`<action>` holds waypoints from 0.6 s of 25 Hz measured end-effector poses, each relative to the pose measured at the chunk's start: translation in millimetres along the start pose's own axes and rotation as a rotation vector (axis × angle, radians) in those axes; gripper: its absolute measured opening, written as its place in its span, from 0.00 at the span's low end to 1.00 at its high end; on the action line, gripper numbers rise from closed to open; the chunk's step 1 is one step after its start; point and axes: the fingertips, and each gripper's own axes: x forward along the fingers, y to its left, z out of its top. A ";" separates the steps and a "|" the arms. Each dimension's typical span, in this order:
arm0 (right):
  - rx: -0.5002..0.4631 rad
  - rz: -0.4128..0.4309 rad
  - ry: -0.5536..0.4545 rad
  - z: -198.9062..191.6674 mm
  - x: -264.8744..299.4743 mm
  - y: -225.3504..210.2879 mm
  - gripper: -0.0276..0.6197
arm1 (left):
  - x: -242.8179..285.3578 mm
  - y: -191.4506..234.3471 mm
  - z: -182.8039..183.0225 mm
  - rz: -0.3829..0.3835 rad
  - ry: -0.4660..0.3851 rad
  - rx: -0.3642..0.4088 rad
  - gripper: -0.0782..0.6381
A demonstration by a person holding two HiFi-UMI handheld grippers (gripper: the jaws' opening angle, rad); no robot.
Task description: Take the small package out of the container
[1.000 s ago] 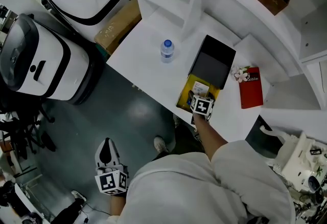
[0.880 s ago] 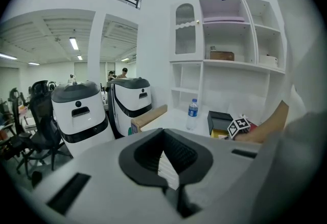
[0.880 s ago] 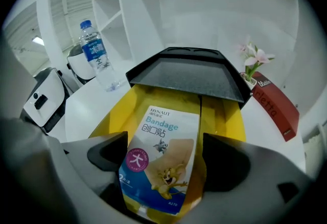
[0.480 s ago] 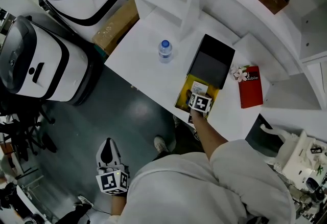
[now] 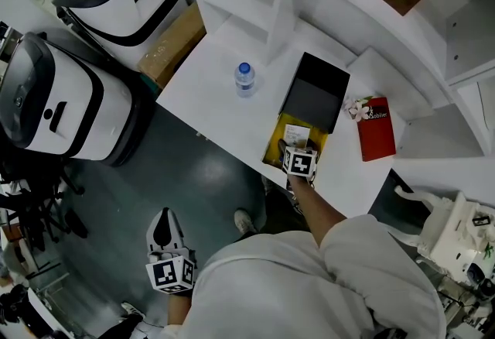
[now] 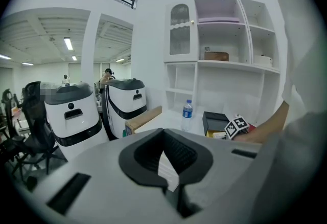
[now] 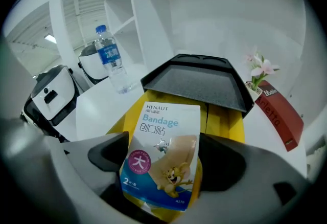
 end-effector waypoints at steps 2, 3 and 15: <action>-0.022 0.016 -0.029 3.3 -8.1 4.3 0.72 | -0.6 -1.2 2.1 -0.010 -0.008 0.004 0.12; -0.036 0.020 -0.047 7.2 -14.7 6.3 0.72 | -0.8 -1.8 3.1 -0.015 -0.012 0.006 0.12; -0.199 -0.002 -0.228 48.0 -72.6 11.4 0.67 | -1.7 -20.6 14.4 -0.095 -0.057 0.045 0.12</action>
